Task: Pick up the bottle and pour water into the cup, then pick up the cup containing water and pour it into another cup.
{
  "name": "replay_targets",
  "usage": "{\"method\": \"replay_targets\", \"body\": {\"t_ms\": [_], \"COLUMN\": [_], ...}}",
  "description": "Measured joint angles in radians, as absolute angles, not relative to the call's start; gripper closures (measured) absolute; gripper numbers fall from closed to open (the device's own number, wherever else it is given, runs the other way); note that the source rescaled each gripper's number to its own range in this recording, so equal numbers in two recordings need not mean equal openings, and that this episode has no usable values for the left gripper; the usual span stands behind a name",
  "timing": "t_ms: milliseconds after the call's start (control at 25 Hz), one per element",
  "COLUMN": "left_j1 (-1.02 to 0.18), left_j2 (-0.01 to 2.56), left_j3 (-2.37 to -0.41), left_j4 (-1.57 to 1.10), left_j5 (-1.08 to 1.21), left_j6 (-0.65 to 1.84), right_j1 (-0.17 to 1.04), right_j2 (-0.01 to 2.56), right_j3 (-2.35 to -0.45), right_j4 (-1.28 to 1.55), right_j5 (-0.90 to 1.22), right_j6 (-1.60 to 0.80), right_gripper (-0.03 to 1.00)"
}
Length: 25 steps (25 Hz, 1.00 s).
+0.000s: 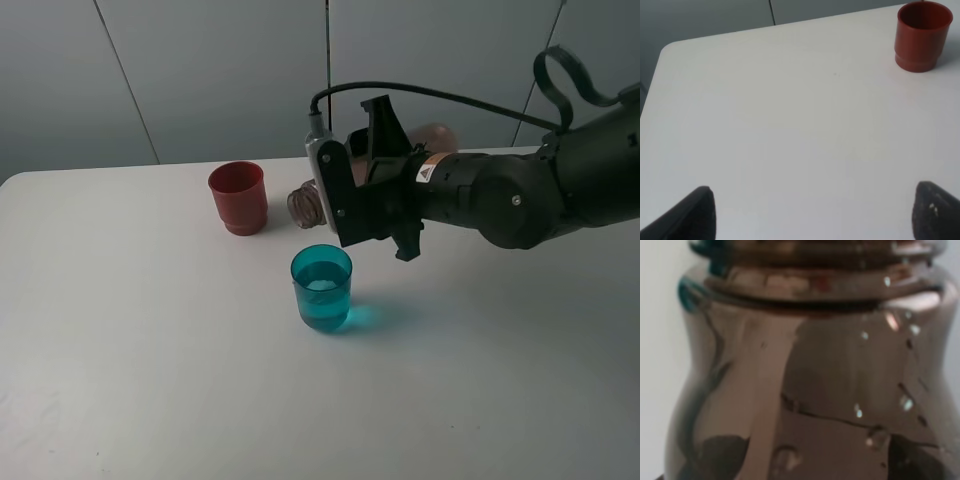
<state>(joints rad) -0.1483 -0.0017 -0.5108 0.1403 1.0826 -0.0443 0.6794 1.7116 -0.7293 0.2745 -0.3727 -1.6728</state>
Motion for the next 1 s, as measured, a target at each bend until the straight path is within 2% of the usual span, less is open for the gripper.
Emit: {"method": "replay_targets", "body": {"t_ms": [200,280,520,600,760,1000], "left_j1": [-0.148,-0.148,-0.148,-0.148,-0.148,-0.148], "left_j2": [-0.002,-0.002,-0.002,-0.002,-0.002,-0.002], "left_j3": [-0.511,-0.511,-0.511,-0.511,-0.511,-0.511], "left_j4": [0.140,0.140,0.140,0.140,0.140,0.140], "left_j5": [1.083,1.083,1.083,1.083,1.083,1.083], "left_j6": [-0.044,-0.044,-0.044,-0.044,-0.044,-0.044], "right_j1": [0.646,0.609,0.460,0.420,0.375,0.321], "right_j2": [1.708,1.708,1.719,1.748,1.834,1.942], "right_j3": [-0.834,-0.863,-0.874,-0.874,-0.875,-0.875], "right_j4": [0.165,0.085,-0.209,-0.243,-0.256,-0.260], "right_j5": [-0.280,-0.280,-0.458,-0.539,-0.653,-0.729], "right_j6": [-1.268,-1.030,-0.223,-0.057,0.028,0.019], "right_gripper": [0.95,0.95,0.95,0.95,0.95,0.95]}}
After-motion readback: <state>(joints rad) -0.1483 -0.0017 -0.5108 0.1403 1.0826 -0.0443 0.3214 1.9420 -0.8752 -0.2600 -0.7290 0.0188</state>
